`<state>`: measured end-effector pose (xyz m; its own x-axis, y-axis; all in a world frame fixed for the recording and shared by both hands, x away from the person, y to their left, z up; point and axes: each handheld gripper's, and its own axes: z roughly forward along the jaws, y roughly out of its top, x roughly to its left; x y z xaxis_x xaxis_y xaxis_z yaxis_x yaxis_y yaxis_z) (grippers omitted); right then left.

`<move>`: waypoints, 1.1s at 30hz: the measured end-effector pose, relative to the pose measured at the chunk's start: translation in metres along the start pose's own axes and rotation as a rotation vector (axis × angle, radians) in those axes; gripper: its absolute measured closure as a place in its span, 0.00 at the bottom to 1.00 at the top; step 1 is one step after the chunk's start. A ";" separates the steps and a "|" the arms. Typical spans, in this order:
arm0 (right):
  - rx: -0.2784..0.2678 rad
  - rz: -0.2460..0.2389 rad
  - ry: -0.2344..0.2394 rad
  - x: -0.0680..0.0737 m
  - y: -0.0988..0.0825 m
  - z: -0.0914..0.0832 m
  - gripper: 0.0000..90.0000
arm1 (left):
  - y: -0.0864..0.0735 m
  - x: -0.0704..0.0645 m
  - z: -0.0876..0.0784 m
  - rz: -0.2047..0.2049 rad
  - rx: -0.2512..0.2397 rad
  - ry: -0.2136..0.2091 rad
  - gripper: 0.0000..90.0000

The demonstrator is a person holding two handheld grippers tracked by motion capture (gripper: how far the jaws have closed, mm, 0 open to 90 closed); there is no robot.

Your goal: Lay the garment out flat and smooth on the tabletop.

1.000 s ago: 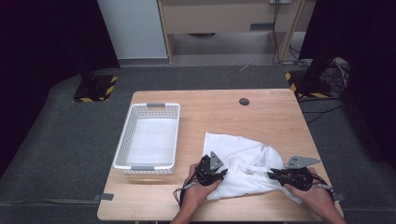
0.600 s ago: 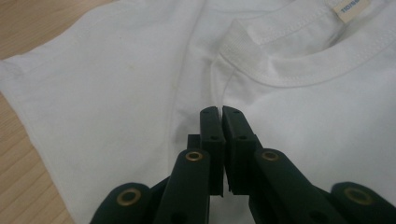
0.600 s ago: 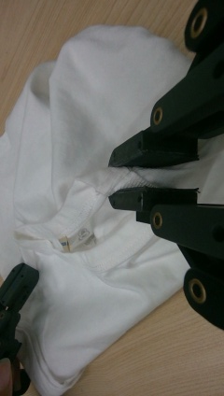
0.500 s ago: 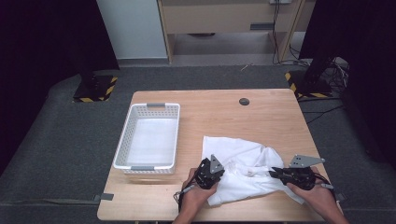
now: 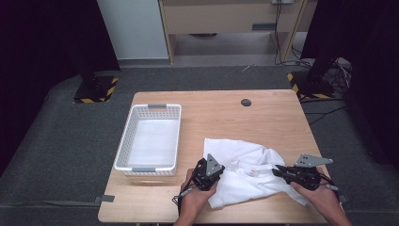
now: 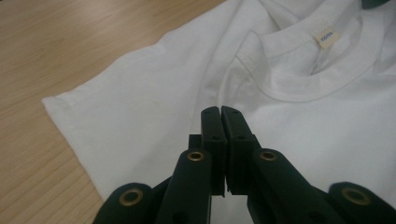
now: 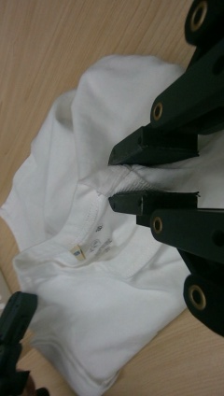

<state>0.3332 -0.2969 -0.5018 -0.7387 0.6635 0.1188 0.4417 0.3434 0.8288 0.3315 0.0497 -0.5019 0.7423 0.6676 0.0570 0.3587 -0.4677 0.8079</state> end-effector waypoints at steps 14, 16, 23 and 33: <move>0.101 -0.075 -0.059 -0.006 -0.011 0.003 0.48 | -0.009 0.012 0.004 -0.020 0.023 0.028 0.99; 0.119 -0.109 -0.068 -0.005 -0.013 0.006 0.47 | -0.009 0.012 0.004 -0.020 0.024 0.028 0.99; 0.158 -0.149 -0.043 -0.001 -0.010 0.004 0.90 | -0.010 0.007 0.007 -0.012 0.045 -0.006 1.00; 0.076 -0.077 0.015 -0.004 -0.002 -0.011 0.97 | -0.002 0.006 -0.006 -0.034 -0.003 -0.014 1.00</move>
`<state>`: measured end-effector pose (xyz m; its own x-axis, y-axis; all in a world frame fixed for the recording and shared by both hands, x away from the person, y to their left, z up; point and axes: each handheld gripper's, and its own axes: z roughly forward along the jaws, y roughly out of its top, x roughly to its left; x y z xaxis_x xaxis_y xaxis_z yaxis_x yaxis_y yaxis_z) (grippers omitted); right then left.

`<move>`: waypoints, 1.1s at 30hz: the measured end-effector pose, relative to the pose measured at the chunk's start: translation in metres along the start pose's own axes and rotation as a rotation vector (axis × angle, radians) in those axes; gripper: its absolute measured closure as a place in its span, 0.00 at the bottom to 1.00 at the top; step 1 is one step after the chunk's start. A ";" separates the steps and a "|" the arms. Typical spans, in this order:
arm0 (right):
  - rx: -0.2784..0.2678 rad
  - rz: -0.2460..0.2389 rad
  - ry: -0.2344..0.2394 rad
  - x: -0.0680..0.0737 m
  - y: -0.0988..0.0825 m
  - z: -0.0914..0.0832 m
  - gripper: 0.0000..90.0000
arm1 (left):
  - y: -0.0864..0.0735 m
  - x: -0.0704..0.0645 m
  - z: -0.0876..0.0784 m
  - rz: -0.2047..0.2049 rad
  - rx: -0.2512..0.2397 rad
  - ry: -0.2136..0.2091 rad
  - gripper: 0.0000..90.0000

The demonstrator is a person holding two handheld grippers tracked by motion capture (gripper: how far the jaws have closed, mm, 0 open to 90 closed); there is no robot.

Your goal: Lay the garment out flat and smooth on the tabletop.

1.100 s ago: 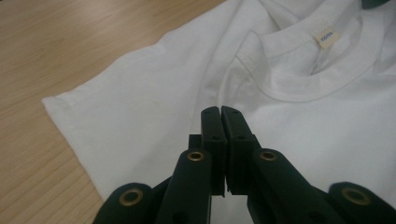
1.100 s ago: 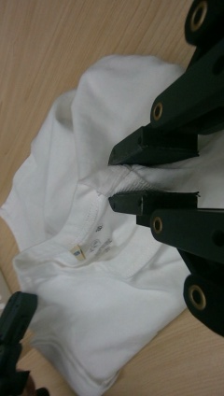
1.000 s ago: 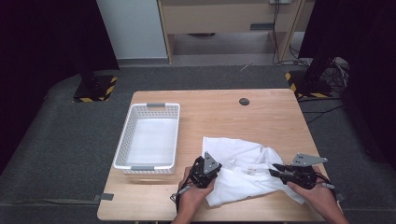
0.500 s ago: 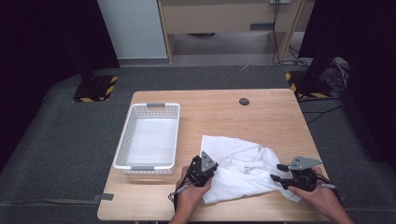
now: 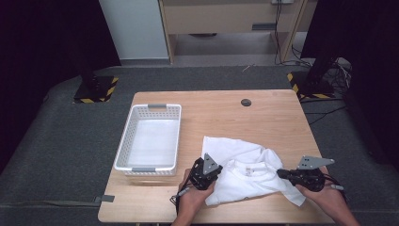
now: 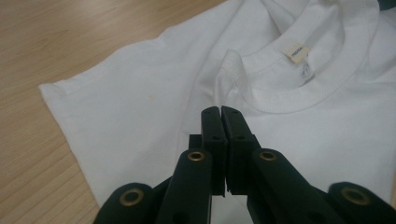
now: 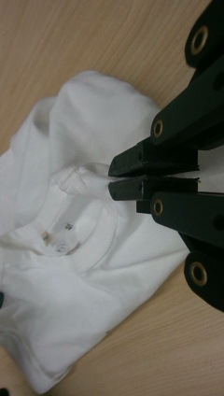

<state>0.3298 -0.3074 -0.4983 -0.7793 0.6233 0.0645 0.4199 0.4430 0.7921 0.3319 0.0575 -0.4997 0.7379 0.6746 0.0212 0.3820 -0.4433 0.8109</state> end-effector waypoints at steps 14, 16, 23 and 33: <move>-0.066 0.009 0.008 0.003 0.014 -0.014 0.97 | 0.012 0.005 -0.019 -0.021 -0.061 -0.003 1.00; -0.059 0.000 0.005 0.004 0.017 -0.015 0.97 | 0.013 0.006 -0.020 -0.020 -0.062 -0.002 1.00; -0.009 0.006 -0.020 0.006 0.017 -0.004 0.97 | 0.012 0.007 -0.019 -0.033 -0.048 0.006 1.00; 0.025 0.025 -0.077 0.012 0.019 0.008 0.97 | 0.007 0.010 -0.011 -0.068 -0.011 0.041 1.00</move>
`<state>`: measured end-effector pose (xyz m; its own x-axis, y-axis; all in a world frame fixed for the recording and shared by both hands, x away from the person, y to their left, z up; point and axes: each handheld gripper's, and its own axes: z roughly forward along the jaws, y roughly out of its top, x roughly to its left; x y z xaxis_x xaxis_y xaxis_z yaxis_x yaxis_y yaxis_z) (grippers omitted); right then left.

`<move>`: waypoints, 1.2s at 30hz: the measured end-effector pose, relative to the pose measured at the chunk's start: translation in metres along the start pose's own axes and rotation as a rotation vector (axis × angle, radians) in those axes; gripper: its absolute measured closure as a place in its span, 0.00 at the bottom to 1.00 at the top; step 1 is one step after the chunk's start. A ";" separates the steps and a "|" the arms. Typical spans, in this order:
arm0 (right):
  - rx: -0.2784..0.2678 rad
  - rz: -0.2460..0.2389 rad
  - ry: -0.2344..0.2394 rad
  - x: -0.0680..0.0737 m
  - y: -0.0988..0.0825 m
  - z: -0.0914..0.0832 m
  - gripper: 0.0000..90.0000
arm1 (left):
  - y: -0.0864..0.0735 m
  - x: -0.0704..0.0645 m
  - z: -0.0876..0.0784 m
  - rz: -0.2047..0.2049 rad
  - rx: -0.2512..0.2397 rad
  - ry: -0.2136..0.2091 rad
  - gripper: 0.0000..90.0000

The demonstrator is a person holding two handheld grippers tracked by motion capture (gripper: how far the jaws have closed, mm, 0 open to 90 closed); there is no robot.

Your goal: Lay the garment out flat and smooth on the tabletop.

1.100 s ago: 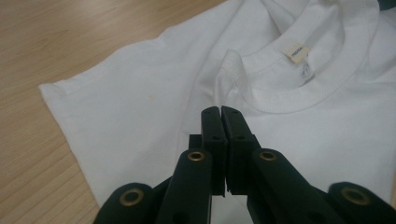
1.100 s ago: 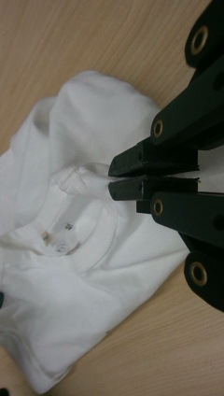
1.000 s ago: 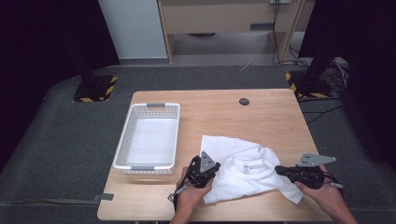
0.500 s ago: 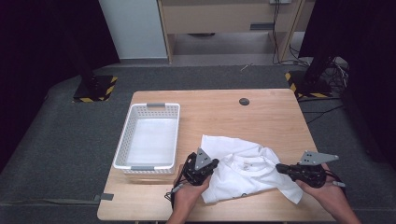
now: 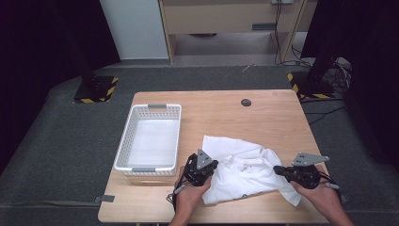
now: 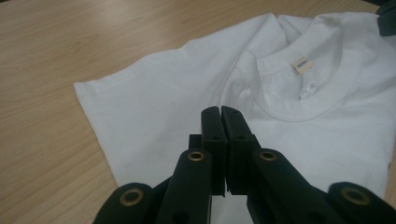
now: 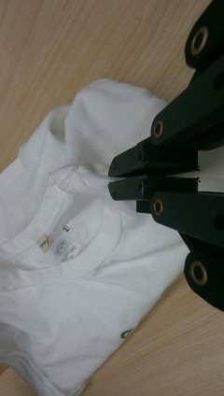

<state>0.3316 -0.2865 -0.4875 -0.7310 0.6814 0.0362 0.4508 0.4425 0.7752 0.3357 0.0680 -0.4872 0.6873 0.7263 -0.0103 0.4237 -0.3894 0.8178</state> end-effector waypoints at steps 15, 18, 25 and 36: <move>-0.019 -0.085 0.010 0.025 0.022 -0.040 0.97 | 0.028 -0.019 -0.042 0.026 -0.076 -0.041 1.00; -0.038 -0.115 -0.003 0.027 0.034 -0.055 0.97 | 0.039 -0.022 -0.055 0.045 -0.096 -0.040 1.00; -0.066 -0.151 -0.031 0.027 0.062 -0.083 0.97 | 0.068 -0.016 -0.072 0.068 -0.128 -0.003 1.00; -0.002 -0.065 -0.122 -0.020 0.084 -0.026 0.97 | 0.084 0.021 -0.006 0.006 -0.047 0.065 0.99</move>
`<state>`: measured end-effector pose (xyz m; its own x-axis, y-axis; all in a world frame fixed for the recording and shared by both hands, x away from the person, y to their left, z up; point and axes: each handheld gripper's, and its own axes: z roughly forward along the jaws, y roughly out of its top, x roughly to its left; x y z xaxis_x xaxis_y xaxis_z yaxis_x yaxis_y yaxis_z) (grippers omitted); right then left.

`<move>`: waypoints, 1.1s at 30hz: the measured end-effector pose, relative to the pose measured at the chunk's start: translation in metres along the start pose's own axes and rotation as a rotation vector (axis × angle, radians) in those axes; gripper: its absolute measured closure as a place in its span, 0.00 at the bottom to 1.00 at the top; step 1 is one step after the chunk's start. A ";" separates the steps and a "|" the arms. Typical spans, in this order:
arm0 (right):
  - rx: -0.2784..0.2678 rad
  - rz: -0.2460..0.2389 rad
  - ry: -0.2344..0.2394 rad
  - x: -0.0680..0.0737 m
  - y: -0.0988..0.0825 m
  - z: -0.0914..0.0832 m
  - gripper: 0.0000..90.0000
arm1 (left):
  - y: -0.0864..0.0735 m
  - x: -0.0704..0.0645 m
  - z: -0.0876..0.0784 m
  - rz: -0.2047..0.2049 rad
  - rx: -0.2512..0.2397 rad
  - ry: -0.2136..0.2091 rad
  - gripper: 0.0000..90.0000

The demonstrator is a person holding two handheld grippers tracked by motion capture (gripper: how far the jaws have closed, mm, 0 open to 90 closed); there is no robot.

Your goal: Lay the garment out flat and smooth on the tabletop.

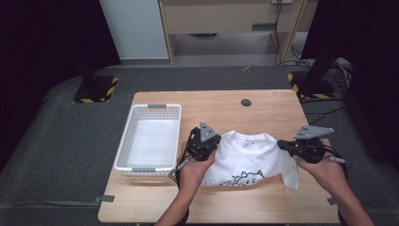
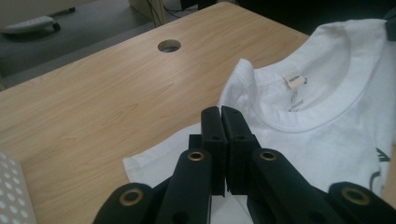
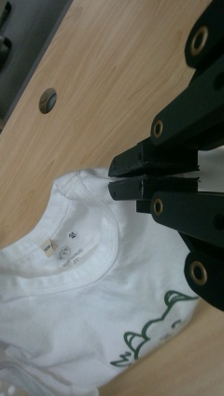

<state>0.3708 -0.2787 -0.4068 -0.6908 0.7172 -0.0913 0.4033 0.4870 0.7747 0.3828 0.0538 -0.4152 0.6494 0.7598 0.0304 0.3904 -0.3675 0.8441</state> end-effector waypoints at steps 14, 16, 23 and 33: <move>0.098 0.111 -0.145 -0.033 0.002 0.056 0.96 | 0.005 0.032 0.073 -0.027 0.106 0.082 0.99; 0.107 0.128 -0.151 -0.038 0.000 0.067 0.96 | 0.004 0.035 0.084 -0.026 0.128 0.093 0.99; 0.121 0.176 -0.188 -0.046 -0.003 0.098 0.62 | -0.004 0.040 0.113 -0.059 0.206 0.125 0.79; 0.066 0.199 -0.132 -0.026 -0.007 0.077 0.46 | -0.012 0.013 0.091 -0.053 0.195 0.082 0.57</move>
<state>0.4318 -0.2622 -0.4582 -0.5108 0.8593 -0.0251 0.5650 0.3575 0.7437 0.4453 0.0194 -0.4738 0.5723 0.8191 0.0386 0.5467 -0.4161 0.7266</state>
